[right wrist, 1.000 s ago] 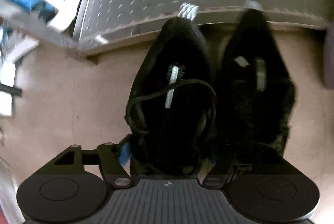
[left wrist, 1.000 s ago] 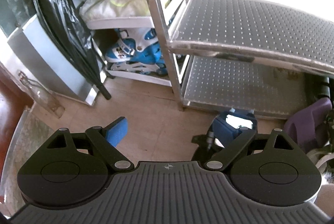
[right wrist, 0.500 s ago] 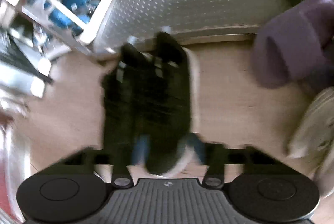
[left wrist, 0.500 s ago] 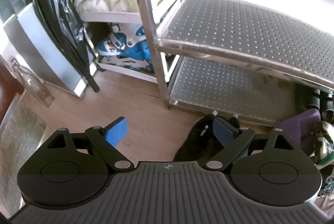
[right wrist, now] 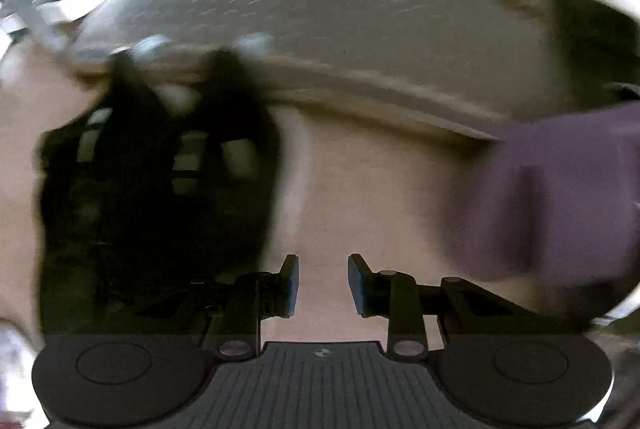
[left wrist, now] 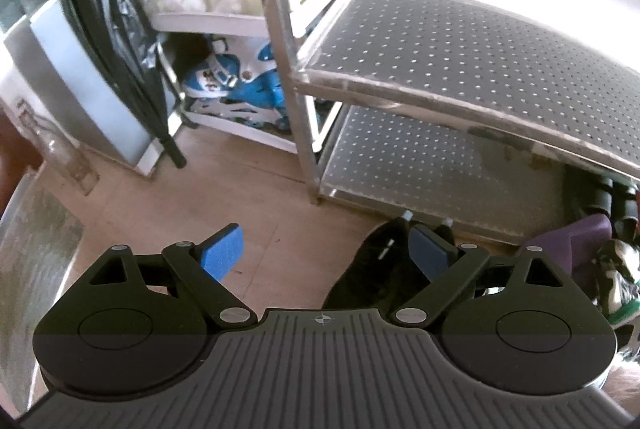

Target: Organize scattered shoes

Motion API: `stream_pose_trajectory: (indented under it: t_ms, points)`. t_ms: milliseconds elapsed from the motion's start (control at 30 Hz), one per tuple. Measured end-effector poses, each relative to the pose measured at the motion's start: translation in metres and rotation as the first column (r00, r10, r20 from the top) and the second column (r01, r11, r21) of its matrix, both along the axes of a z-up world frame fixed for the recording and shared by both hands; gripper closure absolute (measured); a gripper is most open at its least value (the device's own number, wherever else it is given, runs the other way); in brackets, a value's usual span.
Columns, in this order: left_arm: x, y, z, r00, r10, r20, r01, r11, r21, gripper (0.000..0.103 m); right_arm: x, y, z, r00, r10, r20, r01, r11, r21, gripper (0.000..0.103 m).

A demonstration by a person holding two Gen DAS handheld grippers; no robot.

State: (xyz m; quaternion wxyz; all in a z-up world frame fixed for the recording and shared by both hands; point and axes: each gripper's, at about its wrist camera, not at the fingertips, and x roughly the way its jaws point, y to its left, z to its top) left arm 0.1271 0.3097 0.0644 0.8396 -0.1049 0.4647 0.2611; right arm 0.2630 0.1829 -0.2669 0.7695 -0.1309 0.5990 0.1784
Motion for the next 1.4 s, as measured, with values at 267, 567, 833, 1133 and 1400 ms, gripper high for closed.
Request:
stream_pose_trajectory:
  t_ms: [267, 567, 833, 1133, 1400]
  points:
    - [0.005, -0.01, 0.0, 1.0, -0.021, 0.007, 0.021, 1.0, -0.015, 0.01, -0.006, -0.009, 0.006, 0.998, -0.055, -0.006, 0.054, 0.998, -0.028, 0.085]
    - [0.012, -0.023, -0.002, 0.999, -0.048, 0.0, 0.048, 0.999, -0.009, 0.009, -0.022, -0.008, 0.01, 0.998, 0.067, -0.019, -0.066, 0.996, 0.053, 0.092]
    - [0.028, -0.047, -0.012, 0.986, -0.156, -0.052, 0.156, 0.988, -0.003, 0.009, -0.036, -0.047, 0.071, 0.998, 0.038, -0.046, -0.034, 0.995, 0.093, 0.064]
    - [0.041, -0.116, -0.024, 0.946, -0.314, -0.079, 0.314, 0.949, -0.011, 0.009, -0.055, -0.195, 0.207, 0.997, -0.03, -0.074, 0.044, 0.98, 0.193, 0.038]
    - [0.061, -0.178, -0.049, 0.882, -0.445, -0.152, 0.449, 0.894, -0.015, 0.009, -0.012, -0.291, 0.249, 0.965, -0.257, 0.049, 0.237, 0.938, 0.255, 0.019]
